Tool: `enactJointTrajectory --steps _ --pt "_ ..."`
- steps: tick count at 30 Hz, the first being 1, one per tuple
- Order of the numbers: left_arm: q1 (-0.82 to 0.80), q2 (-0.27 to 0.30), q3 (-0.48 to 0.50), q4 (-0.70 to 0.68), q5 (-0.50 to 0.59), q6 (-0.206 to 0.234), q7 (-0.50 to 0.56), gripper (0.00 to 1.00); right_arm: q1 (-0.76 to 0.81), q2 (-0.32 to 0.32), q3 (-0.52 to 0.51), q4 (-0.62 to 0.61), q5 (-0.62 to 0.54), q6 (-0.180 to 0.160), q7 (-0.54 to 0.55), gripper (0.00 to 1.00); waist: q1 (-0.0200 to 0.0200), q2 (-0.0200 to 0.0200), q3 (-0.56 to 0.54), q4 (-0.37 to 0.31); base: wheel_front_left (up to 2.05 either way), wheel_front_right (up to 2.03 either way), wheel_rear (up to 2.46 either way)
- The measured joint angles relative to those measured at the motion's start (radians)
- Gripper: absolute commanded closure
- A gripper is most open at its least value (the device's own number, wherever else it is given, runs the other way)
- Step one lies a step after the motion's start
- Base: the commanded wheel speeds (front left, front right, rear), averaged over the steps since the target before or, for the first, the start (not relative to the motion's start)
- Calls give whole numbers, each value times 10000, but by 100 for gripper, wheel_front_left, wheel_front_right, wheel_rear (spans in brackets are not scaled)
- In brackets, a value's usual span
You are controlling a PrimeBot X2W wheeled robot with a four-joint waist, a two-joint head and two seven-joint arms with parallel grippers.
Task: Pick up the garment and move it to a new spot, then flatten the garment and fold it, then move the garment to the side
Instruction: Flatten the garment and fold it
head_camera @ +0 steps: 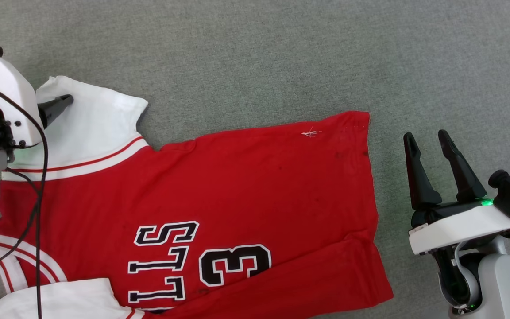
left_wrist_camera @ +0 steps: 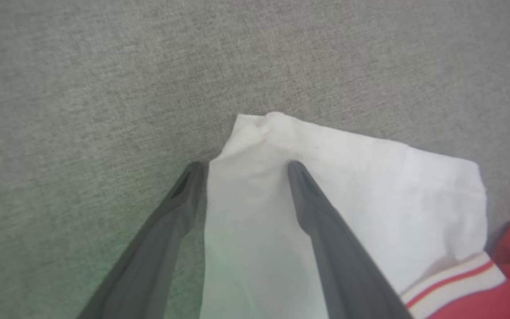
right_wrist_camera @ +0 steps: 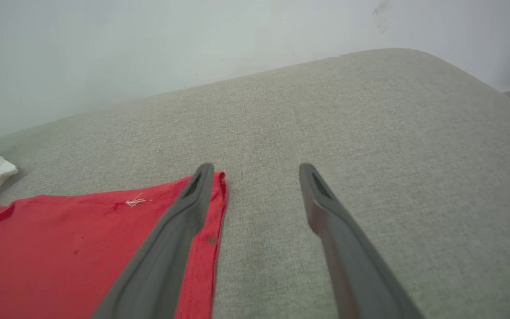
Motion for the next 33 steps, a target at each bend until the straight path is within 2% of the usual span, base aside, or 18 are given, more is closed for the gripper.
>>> enactJointTrajectory --steps 1,2,3,4,9,13,21,22,27,32,33 --pt "-50 13 -21 10 -46 -29 176 16 -31 0 -15 98 12 0 -4 0 0 0 31 -33 0 0 0" --pt "-77 27 -31 17 -77 -27 303 58 -71 0 -17 182 58 -2 -4 0 -1 0 50 -64 0 0 0" --pt "-83 31 -38 31 -79 -19 353 93 -128 0 -17 270 109 0 -4 0 -1 0 63 -90 0 0 0" --pt "-91 33 -48 44 -104 25 405 100 -201 0 -13 374 130 0 13 0 -2 0 70 -114 0 0 0" --pt "-59 -65 -134 150 -17 113 178 100 -600 2 151 936 529 -2 560 0 -1 0 -39 -179 0 0 0" --pt "-47 -178 -180 290 174 140 -274 100 -1137 -27 86 1697 832 0 1641 0 -2 0 -243 -139 0 0 0" --pt "-263 -880 -314 100 380 -81 -1379 100 -2541 -1072 458 2694 1233 -2 4243 0 -1 0 -621 562 0 0 0" --pt "-264 -1032 -431 -50 426 -174 -1710 100 -2987 -1352 899 2926 1354 -2 5145 0 -1 0 -739 884 0 0 0" --pt "-264 -1198 -585 -259 495 -261 -1990 100 -3688 -1910 1601 3555 1319 0 6473 0 -1 0 -842 1358 0 0 0" --pt "-229 -1289 -683 -355 476 -332 -2215 100 -4062 -2132 2048 4345 1580 -4 7595 0 -1 0 -829 1705 0 0 0" --pt "-193 -1298 -698 -351 470 -334 -2259 100 -4097 -2180 2094 4437 1588 -4 7751 58 -1 0 -823 1757 0 0 0"
